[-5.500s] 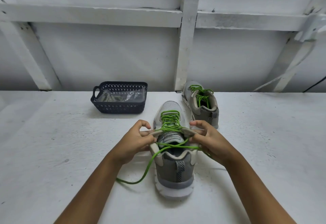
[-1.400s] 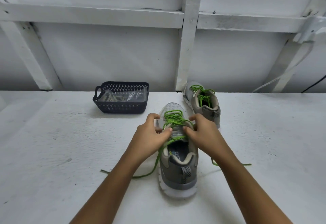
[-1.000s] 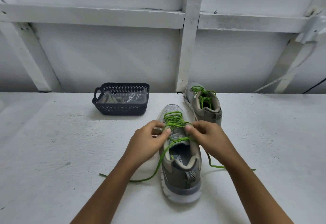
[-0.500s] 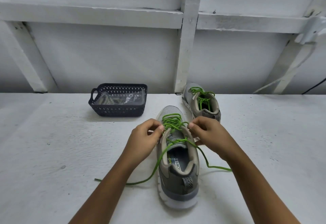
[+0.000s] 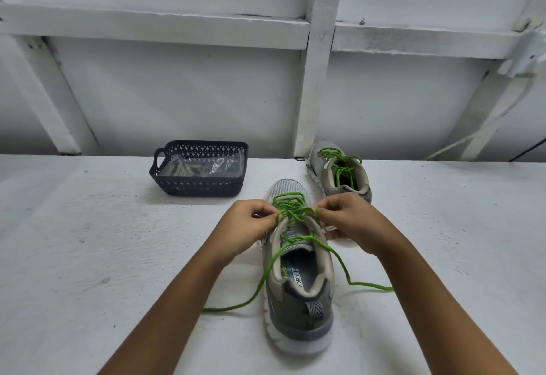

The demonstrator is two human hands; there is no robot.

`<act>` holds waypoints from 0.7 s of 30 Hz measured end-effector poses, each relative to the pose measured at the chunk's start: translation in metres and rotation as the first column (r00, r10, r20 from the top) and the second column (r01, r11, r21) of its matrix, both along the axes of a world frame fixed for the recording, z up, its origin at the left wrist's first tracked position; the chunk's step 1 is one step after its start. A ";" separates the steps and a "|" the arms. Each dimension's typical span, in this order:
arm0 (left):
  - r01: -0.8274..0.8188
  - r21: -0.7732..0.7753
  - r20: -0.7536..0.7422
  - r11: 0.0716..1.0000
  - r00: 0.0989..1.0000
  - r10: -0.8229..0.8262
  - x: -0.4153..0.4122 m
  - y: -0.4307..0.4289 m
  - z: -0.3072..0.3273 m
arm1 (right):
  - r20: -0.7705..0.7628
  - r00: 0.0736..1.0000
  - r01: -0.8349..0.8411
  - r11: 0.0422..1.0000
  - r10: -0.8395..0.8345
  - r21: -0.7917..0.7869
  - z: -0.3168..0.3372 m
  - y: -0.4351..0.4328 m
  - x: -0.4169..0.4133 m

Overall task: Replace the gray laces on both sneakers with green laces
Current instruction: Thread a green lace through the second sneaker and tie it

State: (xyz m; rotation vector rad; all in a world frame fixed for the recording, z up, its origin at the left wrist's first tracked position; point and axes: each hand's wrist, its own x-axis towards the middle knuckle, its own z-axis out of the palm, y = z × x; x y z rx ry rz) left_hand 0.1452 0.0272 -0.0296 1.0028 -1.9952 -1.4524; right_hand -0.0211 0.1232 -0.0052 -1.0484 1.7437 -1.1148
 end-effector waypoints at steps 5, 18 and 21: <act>-0.032 -0.055 0.035 0.998 0.999 0.034 -0.004 0.000 0.000 | -0.165 0.986 -0.015 0.998 0.024 0.054 0.001 -0.006 0.001; -0.037 0.026 0.016 0.999 0.999 0.036 -0.005 -0.002 -0.001 | -0.105 0.994 0.025 1.000 -0.026 -0.006 -0.003 -0.006 0.002; -0.065 0.028 0.026 0.998 0.998 0.064 -0.009 -0.003 -0.002 | -0.101 0.995 0.000 1.000 -0.002 -0.014 -0.003 -0.010 0.001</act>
